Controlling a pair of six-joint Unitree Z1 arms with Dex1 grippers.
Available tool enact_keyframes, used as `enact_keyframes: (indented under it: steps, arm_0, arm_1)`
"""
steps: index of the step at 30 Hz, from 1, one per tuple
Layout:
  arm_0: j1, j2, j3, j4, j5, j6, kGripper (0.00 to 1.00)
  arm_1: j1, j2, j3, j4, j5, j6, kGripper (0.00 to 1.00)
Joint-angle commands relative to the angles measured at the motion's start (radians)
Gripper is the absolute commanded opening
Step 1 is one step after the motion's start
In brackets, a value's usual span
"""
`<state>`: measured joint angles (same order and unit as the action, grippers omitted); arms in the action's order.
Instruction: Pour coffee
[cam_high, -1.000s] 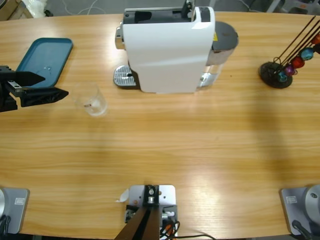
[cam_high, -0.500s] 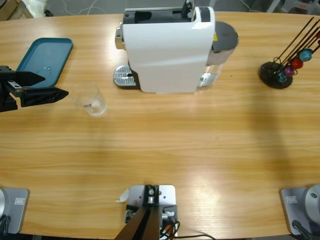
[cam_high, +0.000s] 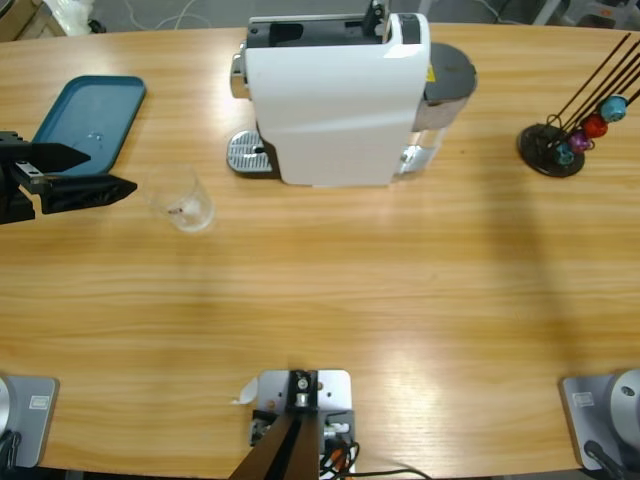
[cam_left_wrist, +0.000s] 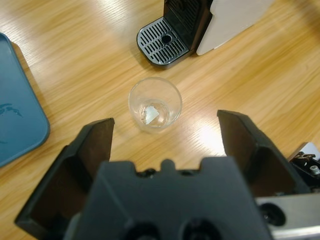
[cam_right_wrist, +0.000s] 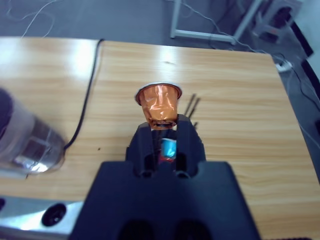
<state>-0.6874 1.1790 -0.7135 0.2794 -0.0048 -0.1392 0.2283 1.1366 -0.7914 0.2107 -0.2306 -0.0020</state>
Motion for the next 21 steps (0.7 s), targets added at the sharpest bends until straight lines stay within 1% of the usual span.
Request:
enact_keyframes:
  steps: [1, 5, 7, 11, 12, 15, 19, 21]
  arm_0:
    - [-0.003, 0.024, 0.017, -0.004, 0.011, -0.008, 0.895]
    - [-0.003, 0.012, 0.02, -0.003, 0.011, -0.008, 0.89]
    - [-0.003, 0.008, 0.022, -0.004, 0.011, -0.01, 0.89]
    - [-0.003, 0.014, 0.022, -0.008, 0.005, -0.008, 0.885]
    - [-0.003, 0.014, 0.022, -0.008, 0.005, -0.008, 0.885]
    - [-0.003, 0.014, 0.022, -0.008, 0.002, -0.008, 0.885]
    - [-0.003, 0.011, 0.023, -0.008, 0.0, -0.008, 0.885]
    - [-0.003, 0.01, 0.024, -0.01, 0.0, -0.008, 0.885]
  arm_1:
    - [0.295, -0.077, -0.008, 0.101, 0.078, -0.211, 0.0]
    - [0.433, -0.147, -0.009, 0.211, 0.159, -0.301, 0.0]
    - [0.47, -0.179, -0.009, 0.267, 0.23, -0.347, 0.0]
    - [0.518, -0.184, -0.045, 0.309, 0.36, -0.402, 0.0]
    - [0.535, -0.168, -0.057, 0.311, 0.39, -0.415, 0.0]
    - [0.579, -0.09, -0.111, 0.302, 0.439, -0.44, 0.0]
    - [0.621, 0.051, -0.211, 0.311, 0.44, -0.469, 0.0]
    - [0.632, 0.131, -0.289, 0.355, 0.439, -0.504, 0.0]
